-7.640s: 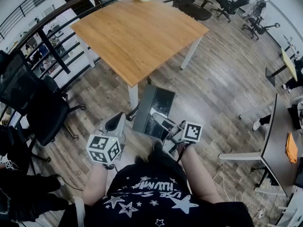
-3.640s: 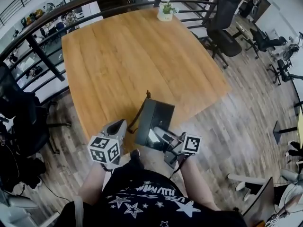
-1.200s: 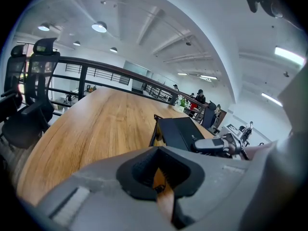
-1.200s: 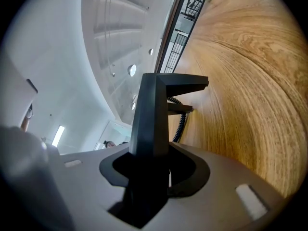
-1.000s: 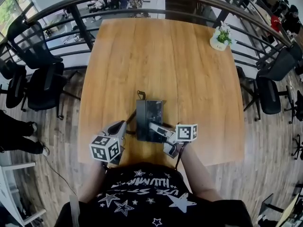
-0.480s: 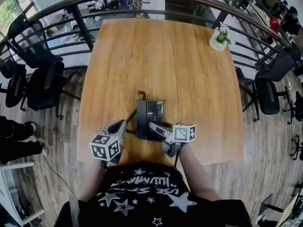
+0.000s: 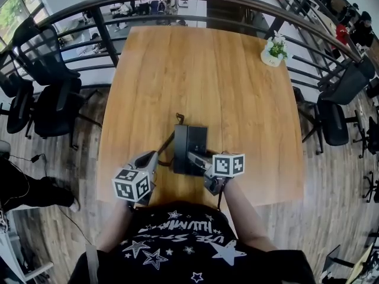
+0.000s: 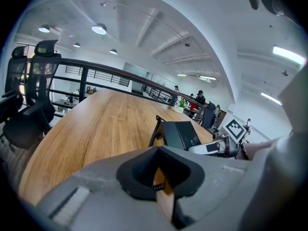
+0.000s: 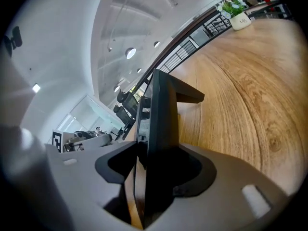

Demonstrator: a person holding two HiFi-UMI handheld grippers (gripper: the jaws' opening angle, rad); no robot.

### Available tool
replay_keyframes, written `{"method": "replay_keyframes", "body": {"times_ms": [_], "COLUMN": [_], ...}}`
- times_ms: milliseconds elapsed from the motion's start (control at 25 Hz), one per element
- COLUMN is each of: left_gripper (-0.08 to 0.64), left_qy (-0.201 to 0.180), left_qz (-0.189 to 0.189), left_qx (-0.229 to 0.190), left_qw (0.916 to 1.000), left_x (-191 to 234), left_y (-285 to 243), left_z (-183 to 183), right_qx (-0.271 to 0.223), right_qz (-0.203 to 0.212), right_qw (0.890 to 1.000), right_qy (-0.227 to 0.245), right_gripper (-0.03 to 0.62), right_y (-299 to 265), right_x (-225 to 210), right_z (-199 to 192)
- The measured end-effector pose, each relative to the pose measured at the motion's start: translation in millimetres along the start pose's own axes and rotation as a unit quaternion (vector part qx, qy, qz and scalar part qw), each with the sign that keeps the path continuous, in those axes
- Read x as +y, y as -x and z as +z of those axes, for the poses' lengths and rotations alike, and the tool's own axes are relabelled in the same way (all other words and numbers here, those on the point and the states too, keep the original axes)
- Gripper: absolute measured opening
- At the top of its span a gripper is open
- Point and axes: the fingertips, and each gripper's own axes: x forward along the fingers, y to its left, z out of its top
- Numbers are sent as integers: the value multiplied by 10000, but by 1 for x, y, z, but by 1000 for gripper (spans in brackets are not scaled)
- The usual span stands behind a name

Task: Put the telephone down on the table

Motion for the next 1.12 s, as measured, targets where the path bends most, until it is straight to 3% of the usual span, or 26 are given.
{"method": "replay_keyframes", "body": {"times_ms": [480, 800, 1120], "left_gripper": [2, 2, 2], "left_qy": [-76, -62, -114], "left_qz": [-31, -24, -128], "left_qx": [-59, -136, -89], "left_qw": [9999, 9999, 9998], "left_x": [4, 10, 16], "left_y": [6, 15, 26], "left_z": [1, 4, -2], "right_qx": [251, 144, -485], "right_qz": [-430, -619, -1042], "right_qw": [9985, 9976, 9933], "right_qy": [221, 287, 117], "right_gripper": [294, 302, 259], "right_y": [4, 6, 28], "right_x": [-18, -19, -22], "right_z": [-2, -1, 10]}}
